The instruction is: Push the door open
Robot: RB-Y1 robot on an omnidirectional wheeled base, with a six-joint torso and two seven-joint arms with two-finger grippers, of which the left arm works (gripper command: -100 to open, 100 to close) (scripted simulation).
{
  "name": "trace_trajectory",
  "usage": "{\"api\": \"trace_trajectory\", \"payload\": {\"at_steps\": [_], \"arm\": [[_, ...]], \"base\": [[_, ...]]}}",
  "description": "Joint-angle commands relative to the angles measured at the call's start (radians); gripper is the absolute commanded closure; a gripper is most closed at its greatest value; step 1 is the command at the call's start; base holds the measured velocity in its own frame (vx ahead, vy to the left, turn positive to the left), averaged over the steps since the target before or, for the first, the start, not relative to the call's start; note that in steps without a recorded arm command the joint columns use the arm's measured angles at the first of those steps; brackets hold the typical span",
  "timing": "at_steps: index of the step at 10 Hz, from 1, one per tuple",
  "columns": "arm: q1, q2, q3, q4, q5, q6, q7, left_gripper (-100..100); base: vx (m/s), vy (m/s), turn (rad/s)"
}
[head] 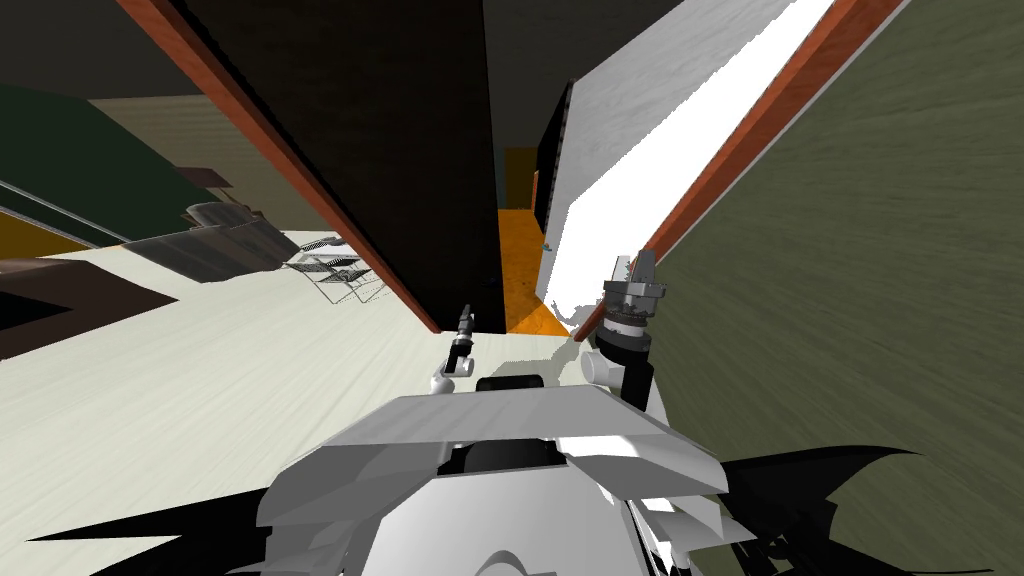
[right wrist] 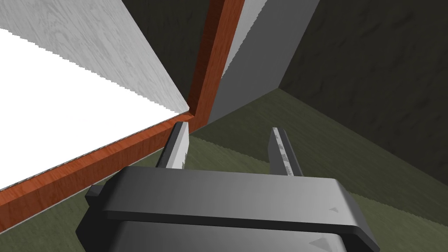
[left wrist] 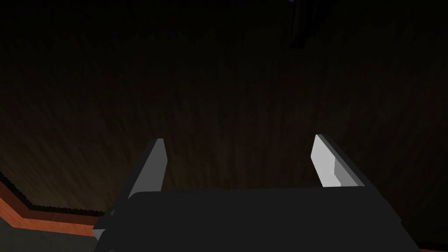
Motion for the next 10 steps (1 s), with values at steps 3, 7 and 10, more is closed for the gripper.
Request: {"api": "trace_trajectory", "payload": {"at_steps": [3, 7, 10], "arm": [[-0.037, -0.022, -0.002, 0.107, 0.003, -0.020, -0.007, -100], [-0.057, -0.035, -0.003, 0.161, 0.005, -0.027, -0.010, -100], [-0.076, -0.048, -0.003, 0.210, 0.007, -0.032, -0.013, -100]], "base": [[0.113, 0.007, -0.038], [0.072, 0.009, -0.017], [0.084, 0.010, -0.026]]}}
